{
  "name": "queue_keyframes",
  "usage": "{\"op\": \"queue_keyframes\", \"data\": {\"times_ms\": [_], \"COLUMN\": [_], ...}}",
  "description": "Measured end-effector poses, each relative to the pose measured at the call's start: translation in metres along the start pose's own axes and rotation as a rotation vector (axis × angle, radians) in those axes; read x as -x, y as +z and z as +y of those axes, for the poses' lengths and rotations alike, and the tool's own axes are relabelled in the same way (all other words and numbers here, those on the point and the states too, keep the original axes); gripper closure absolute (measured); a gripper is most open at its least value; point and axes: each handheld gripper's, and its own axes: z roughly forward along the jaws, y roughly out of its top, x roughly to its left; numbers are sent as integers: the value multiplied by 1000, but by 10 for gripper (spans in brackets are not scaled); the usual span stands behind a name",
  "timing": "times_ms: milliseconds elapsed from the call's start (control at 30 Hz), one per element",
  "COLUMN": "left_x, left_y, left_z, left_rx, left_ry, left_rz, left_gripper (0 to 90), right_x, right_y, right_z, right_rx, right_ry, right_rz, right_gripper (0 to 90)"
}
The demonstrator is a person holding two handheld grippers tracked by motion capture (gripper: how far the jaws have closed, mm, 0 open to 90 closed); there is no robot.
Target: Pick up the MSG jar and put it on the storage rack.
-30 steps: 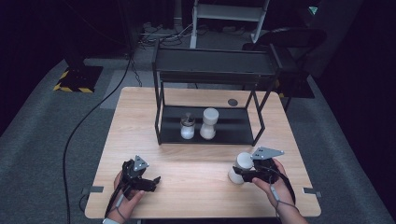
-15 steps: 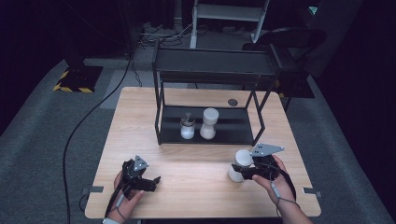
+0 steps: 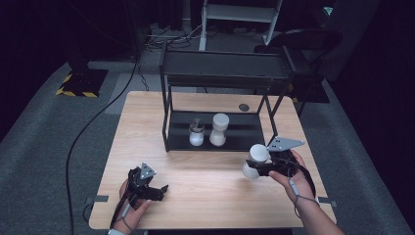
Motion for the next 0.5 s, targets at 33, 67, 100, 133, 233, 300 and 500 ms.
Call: {"op": "queue_keyframes", "data": {"times_ms": [33,67,100,133,233,300,500], "left_x": [0,0,0,0,0,0,0], "left_y": [0,0,0,0,0,0,0], "left_z": [0,0,0,0,0,0,1], "left_rx": [0,0,0,0,0,0,-1], "left_ry": [0,-1,-1,-1,-2,-2,-1], "left_rz": [0,0,0,0,2,2,2], "left_gripper": [6,6,6,6,6,6,6], "right_x": [0,2,4,5,8,10,20], "right_y": [0,-1,-2,-3,-3,-4,-4], "right_z": [0,4,6,9,15,19,31], "right_rx": [0,4,5,6,7,11,23], "right_ry": [0,-1,0,1,7,14,39], "right_rz": [0,-4,-6,-8,-15,-17,-19], "right_gripper": [331,331,331,331,331,331,331]}}
